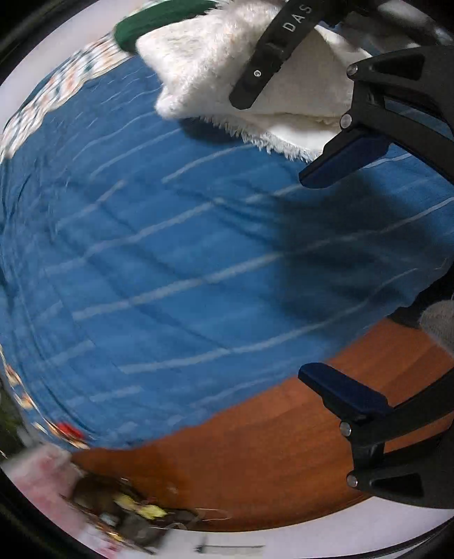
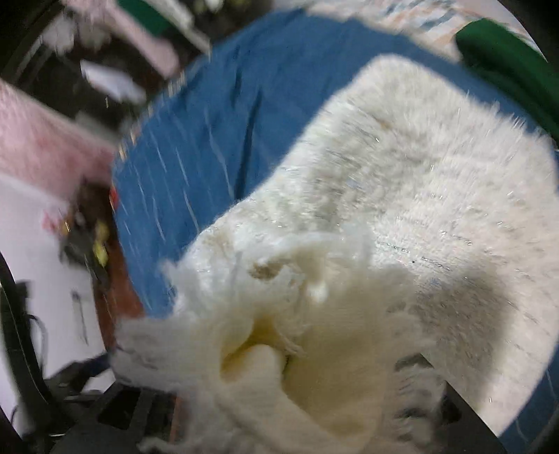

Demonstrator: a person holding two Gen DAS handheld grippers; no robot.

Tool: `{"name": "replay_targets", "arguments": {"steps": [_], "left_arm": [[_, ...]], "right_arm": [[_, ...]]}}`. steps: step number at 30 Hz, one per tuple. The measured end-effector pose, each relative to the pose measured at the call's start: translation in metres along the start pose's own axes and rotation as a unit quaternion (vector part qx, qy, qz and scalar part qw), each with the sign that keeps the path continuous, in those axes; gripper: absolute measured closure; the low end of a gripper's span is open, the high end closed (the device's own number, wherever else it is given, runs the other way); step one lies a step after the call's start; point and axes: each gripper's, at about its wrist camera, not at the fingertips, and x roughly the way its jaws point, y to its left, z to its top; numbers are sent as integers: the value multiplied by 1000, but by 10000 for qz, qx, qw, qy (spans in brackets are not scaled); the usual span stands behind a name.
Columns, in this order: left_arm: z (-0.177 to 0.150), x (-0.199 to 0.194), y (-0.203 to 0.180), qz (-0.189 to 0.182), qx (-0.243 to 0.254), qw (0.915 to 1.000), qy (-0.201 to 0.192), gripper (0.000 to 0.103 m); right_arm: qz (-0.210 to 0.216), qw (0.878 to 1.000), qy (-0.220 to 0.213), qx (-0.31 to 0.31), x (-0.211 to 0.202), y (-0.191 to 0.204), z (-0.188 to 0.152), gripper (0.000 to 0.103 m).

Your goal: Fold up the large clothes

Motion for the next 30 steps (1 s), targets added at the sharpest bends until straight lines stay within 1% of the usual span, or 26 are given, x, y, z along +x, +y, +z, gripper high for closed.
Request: {"name": "replay_targets", "arguments": {"steps": [1, 2, 3, 4, 5, 6, 8, 9, 10, 13, 15, 16, 17, 18, 19, 20, 21, 22, 25, 26, 28, 30], "left_arm": [[-4, -3, 4, -202, -153, 9997, 5, 1], [-6, -7, 4, -372, -248, 9990, 3, 1], [-8, -10, 3, -502, -313, 9983, 5, 1], [-11, -15, 1, -760, -404, 9963, 2, 1], [-13, -21, -3, -1072, -490, 9930, -11, 1], [-12, -25, -4, -1247, -538, 9907, -17, 1], [-13, -30, -19, -1815, -597, 9816, -35, 1], [-12, -29, -20, -1957, -582, 9789, -24, 1], [-11, -26, -30, -2163, -548, 9748, -8, 1], [0, -11, -52, -2489, -504, 9672, 91, 1], [5, 4, -62, -2617, -530, 9635, 190, 1], [10, 20, -69, -2714, -615, 9601, 272, 2], [10, 27, -72, -2750, -696, 9584, 316, 3], [12, 30, -75, -2778, -768, 9570, 315, 8], [15, 35, -76, -2835, -835, 9550, 246, 41], [19, 38, -81, -2821, -831, 9557, 132, 58], [20, 38, -82, -2772, -797, 9575, 75, 71], [20, 30, -81, -2694, -782, 9598, -104, 85], [7, 6, -68, -2762, -901, 9564, -299, 90], [1, -3, -62, -2727, -933, 9570, -338, 91], [-10, -12, -47, -2597, -978, 9601, -356, 93], [-14, -1, -44, -2415, -1029, 9646, -266, 93]], "right_arm": [[26, 9999, 150, -14, 4, 3, 0, 72], [127, 9998, 181, -20, 0, 3, 2, 68], [336, 9993, 182, 11, -8, 0, 4, 55], [573, 9982, 178, 74, -16, -5, 4, 42], [902, 9956, 141, 209, -30, -13, 2, 36], [1133, 9929, 109, 355, -45, -20, 0, 25], [1451, 9874, 36, 632, -71, -43, -8, 24], [1488, 9857, 1, 791, -82, -56, -15, 24], [1409, 9852, -16, 980, -91, -70, -23, 24], [1044, 9828, 86, 1520, -103, -115, -45, 24], [793, 9784, 214, 1896, -105, -142, -64, 23], [724, 9750, 237, 2087, -106, -154, -72, 23], [715, 9713, 221, 2260, -106, -167, -79, 23], [710, 9679, 218, 2400, -106, -176, -86, 23], [682, 9656, 220, 2501, -106, -179, -88, 23], [650, 9621, 204, 2639, -106, -184, -93, 23], [650, 9593, 184, 2743, -105, -188, -98, 23], [667, 9564, 165, 2839, -104, -192, -102, 23], [724, 9487, 105, 3077, -103, -199, -111, 23], [738, 9475, 98, 3110, -104, -200, -113, 23], [744, 9469, 94, 3126, -104, -200, -109, 23], [710, 9503, 150, 3029, -103, -196, -102, 23]]}}
